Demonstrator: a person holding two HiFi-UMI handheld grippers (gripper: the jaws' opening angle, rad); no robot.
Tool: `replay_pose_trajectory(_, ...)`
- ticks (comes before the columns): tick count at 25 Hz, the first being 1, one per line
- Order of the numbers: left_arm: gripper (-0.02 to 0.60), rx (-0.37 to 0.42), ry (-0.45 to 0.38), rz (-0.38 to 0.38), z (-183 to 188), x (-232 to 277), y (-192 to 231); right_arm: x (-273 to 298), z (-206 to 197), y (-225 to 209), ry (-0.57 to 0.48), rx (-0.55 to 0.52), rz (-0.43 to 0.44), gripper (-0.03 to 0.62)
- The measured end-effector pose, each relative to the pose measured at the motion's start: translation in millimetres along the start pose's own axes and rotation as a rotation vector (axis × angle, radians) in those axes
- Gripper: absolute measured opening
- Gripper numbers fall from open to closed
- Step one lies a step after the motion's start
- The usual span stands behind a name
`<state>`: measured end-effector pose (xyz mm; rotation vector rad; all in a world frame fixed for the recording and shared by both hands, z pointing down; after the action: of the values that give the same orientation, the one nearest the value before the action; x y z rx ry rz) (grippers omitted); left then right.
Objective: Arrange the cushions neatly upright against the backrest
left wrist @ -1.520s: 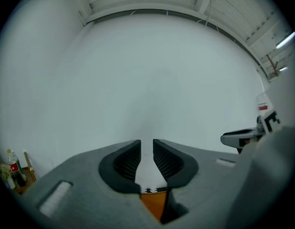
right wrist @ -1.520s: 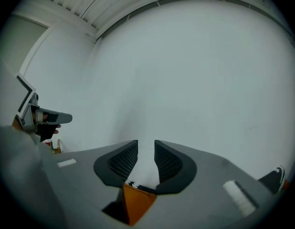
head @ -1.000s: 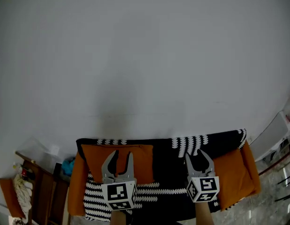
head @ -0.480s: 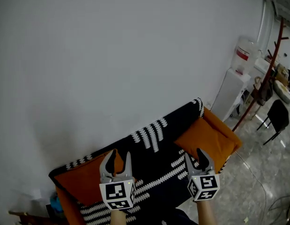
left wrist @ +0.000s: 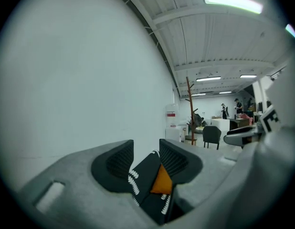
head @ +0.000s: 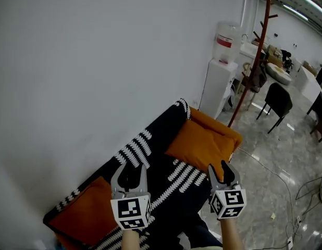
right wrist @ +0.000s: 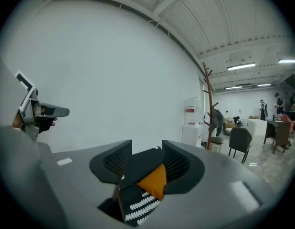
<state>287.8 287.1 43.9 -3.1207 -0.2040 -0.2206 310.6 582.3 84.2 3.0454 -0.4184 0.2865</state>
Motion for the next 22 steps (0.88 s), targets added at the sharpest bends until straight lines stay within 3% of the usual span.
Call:
replay_pose_trajectory(11, 0.170, 0.027, 0.036, -0.049, -1.9, 83.1, -38.0, 51.6, -8.4, -71.7, 0.013, 0.020, -0.079, 0.196)
replay_pose_trajectory(22, 0.170, 0.044, 0.133, -0.025, -19.4, 253.1, -94.8, 178.9, -42.1, -199.6, 0.115, 0.060, -0.078, 0.210)
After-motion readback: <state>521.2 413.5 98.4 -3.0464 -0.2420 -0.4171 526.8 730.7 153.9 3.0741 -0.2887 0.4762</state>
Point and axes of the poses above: the fingertips, and each gripper's own axes: x forward along the fingers, y to its left, z out of its top, the point moved 7 cm from there along -x, backward along the fingers, and after that the axes turned 2 degrees about -x, right-handed, at the moved point
